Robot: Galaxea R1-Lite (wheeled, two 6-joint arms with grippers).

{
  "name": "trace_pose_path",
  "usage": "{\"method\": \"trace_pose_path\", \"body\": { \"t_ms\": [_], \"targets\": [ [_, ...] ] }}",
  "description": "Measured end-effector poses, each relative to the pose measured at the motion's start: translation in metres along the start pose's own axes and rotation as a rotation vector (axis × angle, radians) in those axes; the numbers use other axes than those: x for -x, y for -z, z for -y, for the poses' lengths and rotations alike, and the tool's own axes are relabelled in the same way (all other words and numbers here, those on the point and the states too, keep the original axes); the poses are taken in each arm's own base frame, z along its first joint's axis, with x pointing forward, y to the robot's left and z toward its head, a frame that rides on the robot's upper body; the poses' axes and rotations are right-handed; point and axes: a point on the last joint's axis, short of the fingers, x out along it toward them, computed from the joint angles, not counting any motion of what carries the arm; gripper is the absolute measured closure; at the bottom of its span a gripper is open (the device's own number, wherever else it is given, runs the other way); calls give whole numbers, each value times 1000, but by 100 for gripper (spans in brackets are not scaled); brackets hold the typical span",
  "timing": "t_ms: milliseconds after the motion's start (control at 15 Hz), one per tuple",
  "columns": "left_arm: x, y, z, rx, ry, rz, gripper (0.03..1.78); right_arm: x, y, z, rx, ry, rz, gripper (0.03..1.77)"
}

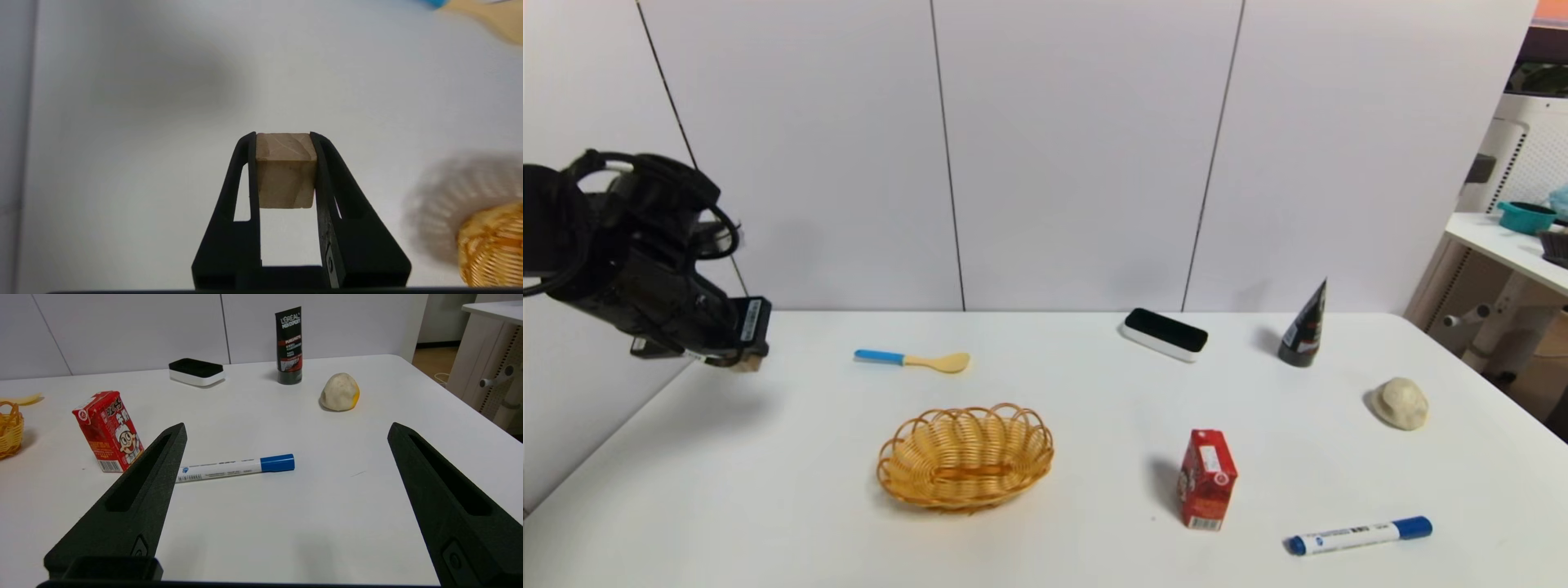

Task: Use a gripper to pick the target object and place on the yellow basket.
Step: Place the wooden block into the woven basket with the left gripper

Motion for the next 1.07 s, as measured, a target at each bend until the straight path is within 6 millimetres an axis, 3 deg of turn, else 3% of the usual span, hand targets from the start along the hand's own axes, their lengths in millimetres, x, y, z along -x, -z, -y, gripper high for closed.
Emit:
{"method": "trace_pose_path", "body": {
  "t_ms": [200, 400, 533, 800, 1067],
  "targets": [
    [38, -14, 32, -292, 274, 153, 141, 0, 0, 0, 0, 0, 0, 10],
    [58, -2, 86, -480, 534, 182, 141, 0, 0, 0, 0, 0, 0, 10],
    [61, 13, 124, -587, 634, 155, 141, 0, 0, 0, 0, 1, 0, 10],
    [35, 41, 169, -714, 702, 22, 141, 0, 0, 0, 0, 0, 0, 10],
    [-5, 65, 184, -746, 687, -138, 141, 0, 0, 0, 0, 0, 0, 10]
  ]
}}
